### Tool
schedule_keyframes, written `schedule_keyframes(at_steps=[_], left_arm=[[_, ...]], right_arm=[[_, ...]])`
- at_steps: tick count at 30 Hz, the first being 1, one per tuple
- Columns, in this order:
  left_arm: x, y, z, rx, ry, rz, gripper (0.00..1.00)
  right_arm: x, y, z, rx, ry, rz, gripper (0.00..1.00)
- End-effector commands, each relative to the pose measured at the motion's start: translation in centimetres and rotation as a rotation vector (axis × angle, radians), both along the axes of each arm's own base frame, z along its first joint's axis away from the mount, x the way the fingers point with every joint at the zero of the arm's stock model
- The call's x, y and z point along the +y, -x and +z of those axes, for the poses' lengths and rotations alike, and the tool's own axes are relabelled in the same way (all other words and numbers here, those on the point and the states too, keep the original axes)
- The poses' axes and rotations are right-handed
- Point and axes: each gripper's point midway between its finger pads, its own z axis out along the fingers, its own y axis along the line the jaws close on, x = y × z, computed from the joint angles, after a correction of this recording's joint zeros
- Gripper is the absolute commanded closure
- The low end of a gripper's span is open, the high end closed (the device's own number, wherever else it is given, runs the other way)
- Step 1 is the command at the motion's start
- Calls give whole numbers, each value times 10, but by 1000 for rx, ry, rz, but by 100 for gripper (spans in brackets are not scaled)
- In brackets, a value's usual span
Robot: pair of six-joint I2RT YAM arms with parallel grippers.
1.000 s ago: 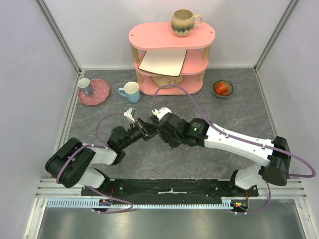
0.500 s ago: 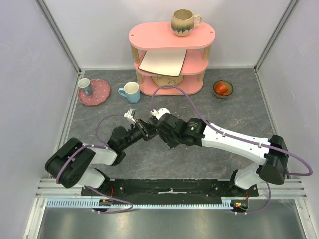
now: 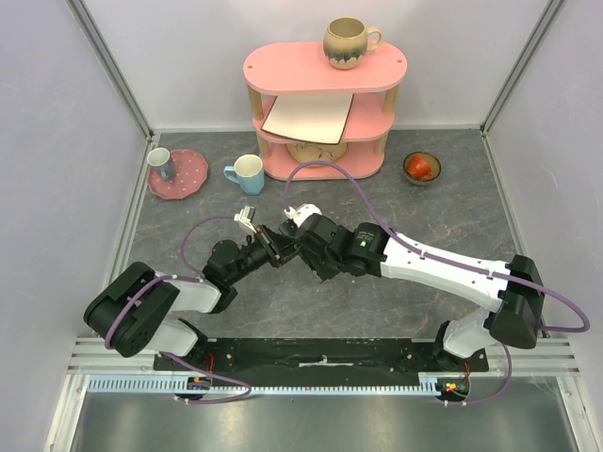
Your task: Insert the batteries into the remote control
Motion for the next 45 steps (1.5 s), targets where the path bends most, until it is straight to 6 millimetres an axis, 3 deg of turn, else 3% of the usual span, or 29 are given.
schedule_keyframes(at_steps=[1,36,39,42,45], left_arm=[[-5,13,36,-77,93,-57,98],[-16,42,43,-110,118,-149,98],[-14,39,40,-102,110,-126,98],[-14,34,33,-83,75,-99,98],[-13,27,31,-82,45,-68,98]], right_arm=[[6,-10,12,-55,-29,-9,66],[12,-36,27,-64,-114,-40,69],[11,-35,29,-62,-124,-41,64],[8,-31,33,-61,-140,-40,50],[6,-28,37,-58,-150,-42,45]])
